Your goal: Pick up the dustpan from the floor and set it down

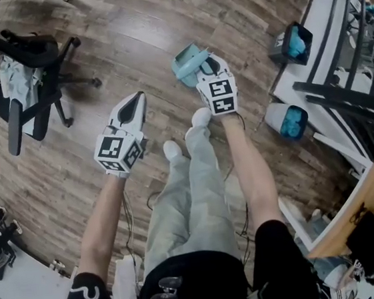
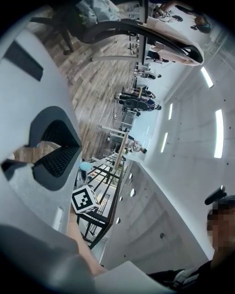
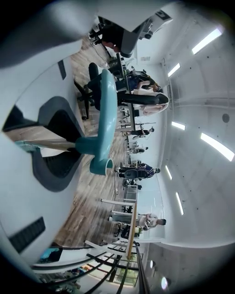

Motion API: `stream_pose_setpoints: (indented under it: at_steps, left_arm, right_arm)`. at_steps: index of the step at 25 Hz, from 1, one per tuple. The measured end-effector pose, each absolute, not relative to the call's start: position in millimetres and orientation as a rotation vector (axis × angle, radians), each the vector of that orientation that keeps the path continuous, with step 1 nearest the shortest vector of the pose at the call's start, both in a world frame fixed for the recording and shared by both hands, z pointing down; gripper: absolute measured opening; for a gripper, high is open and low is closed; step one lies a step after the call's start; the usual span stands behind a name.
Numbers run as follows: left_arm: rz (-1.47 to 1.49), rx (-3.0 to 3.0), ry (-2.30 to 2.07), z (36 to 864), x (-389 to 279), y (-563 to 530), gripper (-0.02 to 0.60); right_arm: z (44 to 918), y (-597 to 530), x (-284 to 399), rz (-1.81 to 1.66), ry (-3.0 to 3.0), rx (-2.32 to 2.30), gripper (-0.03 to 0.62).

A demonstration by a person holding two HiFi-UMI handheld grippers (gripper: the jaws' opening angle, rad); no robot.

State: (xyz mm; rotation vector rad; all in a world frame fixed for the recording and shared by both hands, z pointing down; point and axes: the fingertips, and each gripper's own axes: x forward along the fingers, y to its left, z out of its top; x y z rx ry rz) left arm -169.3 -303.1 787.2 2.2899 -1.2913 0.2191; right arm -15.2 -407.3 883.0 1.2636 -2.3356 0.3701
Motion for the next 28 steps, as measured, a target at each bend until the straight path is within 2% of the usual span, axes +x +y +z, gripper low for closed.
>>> stream_pose_setpoints:
  at_steps: [9, 28]
  left_arm:
    - [0.189, 2.357, -1.319, 715.6, -160.5, -305.8, -0.003]
    - [0.028, 2.541, -1.396, 475.6, -131.5, -310.2, -0.003]
  right_arm:
    - [793.3, -387.5, -13.9, 0.311, -2.411, 1.265, 0.078]
    - [456.1, -359.3, 25.8, -0.042, -2.581, 1.435, 0.083]
